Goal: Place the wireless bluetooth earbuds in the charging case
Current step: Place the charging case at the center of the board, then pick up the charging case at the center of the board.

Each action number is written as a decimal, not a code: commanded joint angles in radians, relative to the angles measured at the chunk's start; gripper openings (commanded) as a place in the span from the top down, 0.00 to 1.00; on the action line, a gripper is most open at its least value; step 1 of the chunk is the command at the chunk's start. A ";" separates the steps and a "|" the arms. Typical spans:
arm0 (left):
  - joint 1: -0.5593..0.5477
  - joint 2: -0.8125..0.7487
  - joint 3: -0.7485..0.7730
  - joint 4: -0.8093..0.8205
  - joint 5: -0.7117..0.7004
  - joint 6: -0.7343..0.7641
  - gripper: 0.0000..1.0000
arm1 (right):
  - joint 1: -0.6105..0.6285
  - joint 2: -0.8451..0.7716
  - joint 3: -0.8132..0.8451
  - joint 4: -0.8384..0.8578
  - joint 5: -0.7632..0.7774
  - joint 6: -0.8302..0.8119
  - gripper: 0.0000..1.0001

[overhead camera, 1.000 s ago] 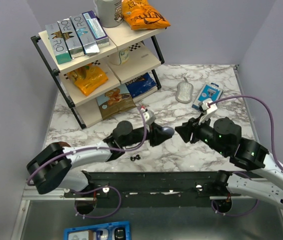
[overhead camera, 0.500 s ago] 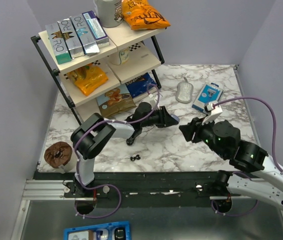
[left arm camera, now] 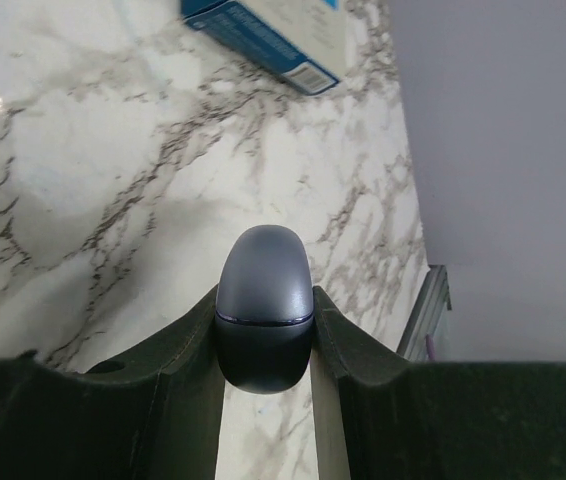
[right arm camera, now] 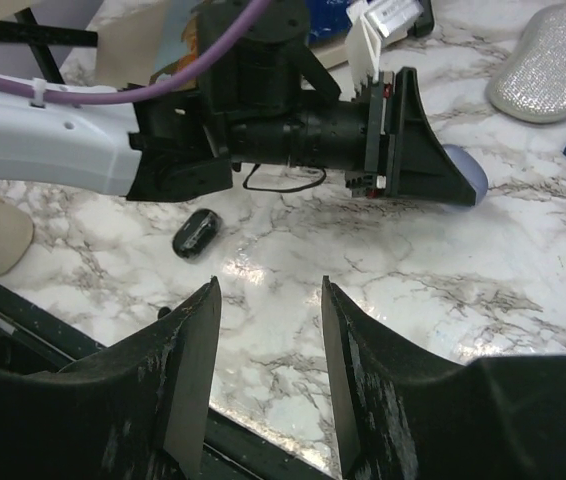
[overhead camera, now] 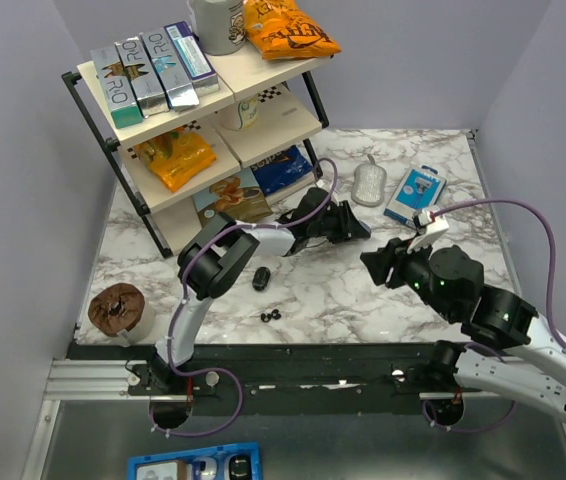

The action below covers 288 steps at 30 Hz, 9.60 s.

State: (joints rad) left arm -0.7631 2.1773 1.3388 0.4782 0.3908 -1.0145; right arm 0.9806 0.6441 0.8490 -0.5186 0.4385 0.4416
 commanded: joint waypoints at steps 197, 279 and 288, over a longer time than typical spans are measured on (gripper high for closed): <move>-0.039 -1.356 -0.664 -1.047 -1.015 0.284 0.09 | -0.003 0.841 0.143 0.341 -0.222 0.290 0.12; -0.038 -1.277 -0.728 -0.928 -0.885 0.324 0.01 | 0.013 0.748 0.186 0.043 -0.285 -0.193 0.11; -0.035 -0.978 -0.567 -0.836 -0.442 0.669 0.01 | -0.002 0.467 0.157 -0.083 -0.034 0.009 0.11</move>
State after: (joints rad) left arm -0.7979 1.0512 0.6498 -0.3943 -0.3374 -0.5667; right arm 0.9871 1.1965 1.0405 -0.5114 0.2634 0.3370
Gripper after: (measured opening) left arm 0.985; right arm 0.893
